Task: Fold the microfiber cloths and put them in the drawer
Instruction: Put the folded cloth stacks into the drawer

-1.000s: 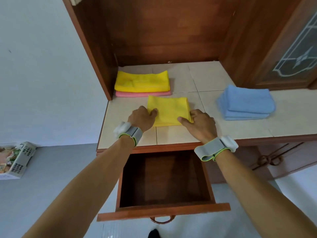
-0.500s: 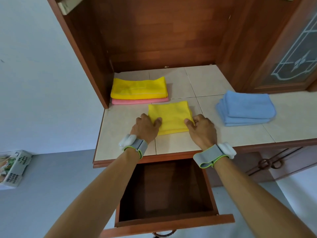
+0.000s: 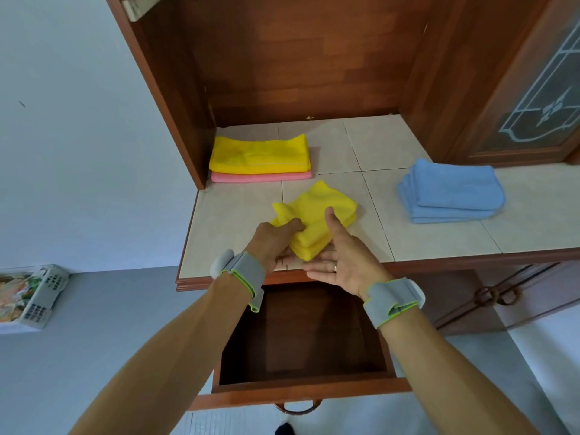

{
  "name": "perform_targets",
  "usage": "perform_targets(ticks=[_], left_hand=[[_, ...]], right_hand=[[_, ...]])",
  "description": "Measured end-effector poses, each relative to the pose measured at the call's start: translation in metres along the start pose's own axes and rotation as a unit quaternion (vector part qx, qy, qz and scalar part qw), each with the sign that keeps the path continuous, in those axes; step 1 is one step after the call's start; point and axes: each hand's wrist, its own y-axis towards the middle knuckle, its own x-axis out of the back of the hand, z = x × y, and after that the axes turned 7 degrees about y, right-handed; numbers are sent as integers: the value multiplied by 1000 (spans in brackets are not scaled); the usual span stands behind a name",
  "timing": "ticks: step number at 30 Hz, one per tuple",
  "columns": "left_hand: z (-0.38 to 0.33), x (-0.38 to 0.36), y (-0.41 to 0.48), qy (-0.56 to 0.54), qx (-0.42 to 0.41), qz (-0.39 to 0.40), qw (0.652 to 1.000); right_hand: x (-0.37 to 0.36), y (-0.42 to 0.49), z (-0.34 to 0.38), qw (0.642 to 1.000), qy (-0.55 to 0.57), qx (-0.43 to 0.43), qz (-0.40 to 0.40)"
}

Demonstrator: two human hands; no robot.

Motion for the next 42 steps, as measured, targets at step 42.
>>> perform_targets(ticks=[42], left_hand=[[78,77,44,586,-455,-194,642]], right_hand=[[-42,98,-199,924,-288,-236,86]])
